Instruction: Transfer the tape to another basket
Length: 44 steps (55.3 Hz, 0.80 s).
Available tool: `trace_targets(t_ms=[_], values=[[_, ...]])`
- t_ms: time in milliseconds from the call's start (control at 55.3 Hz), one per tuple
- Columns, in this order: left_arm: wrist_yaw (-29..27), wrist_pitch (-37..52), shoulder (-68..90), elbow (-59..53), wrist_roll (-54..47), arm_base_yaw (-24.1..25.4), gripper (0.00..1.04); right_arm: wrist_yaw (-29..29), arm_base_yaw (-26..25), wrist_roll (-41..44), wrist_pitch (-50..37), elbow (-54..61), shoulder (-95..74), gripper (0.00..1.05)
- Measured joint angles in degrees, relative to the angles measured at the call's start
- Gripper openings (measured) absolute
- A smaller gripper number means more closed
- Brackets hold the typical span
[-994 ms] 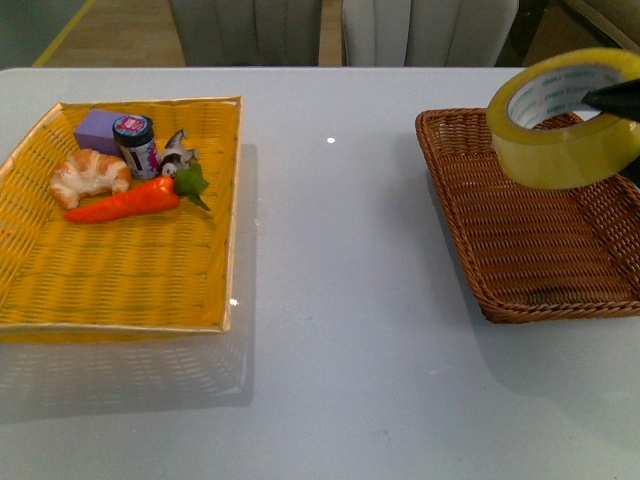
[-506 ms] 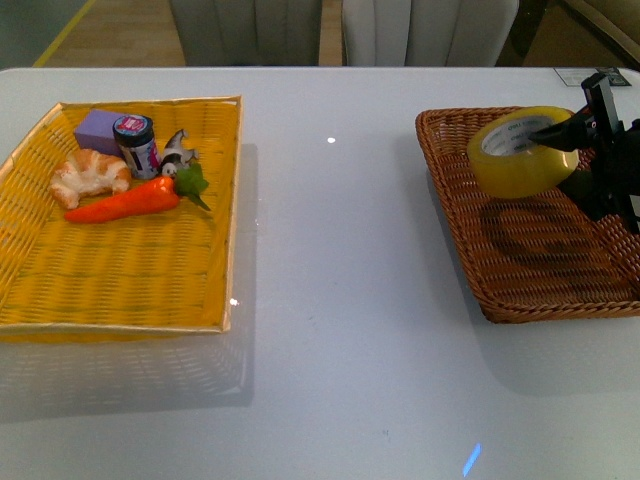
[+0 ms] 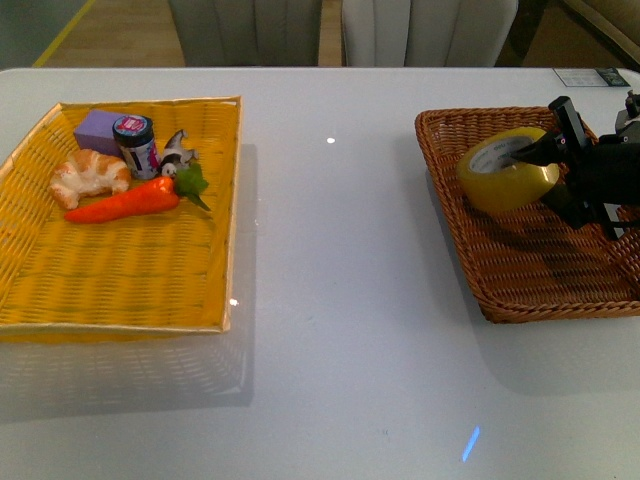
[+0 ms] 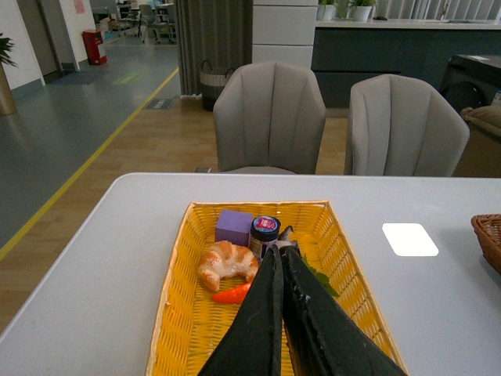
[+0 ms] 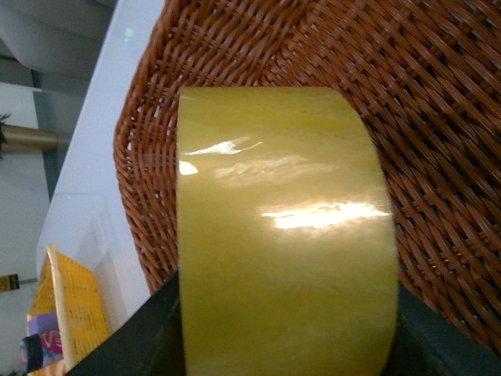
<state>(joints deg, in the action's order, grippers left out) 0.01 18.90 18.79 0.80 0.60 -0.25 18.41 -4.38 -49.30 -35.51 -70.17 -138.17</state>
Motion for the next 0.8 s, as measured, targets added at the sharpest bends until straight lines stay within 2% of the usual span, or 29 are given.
trace_targets(t_ms=[253,488,560,633,795], values=[[0.00,-4.90,-4.94,0.00,0.00,0.00,0.02,0.68,-1.44,0.42,-3.96,6.99,2.27,0.97],[0.00,-8.02,-8.00,0.00,0.00,0.00,0.02,2.38,-4.17,0.39,-10.29,16.00,12.52,0.96],[0.00,-9.70,-9.60,0.00,0.02,0.00,0.02,3.02,-4.76,0.39,-13.14,20.20,17.40,0.96],[0.02,-17.66,-15.69,0.02,0.00,0.02,0.02,3.69,-4.92,0.94,-15.50,25.81,23.78,0.96],[0.00,-18.91,-17.84,0.02,0.00,0.04,0.02,4.11,-4.70,3.21,-16.61,37.99,39.65,0.96]])
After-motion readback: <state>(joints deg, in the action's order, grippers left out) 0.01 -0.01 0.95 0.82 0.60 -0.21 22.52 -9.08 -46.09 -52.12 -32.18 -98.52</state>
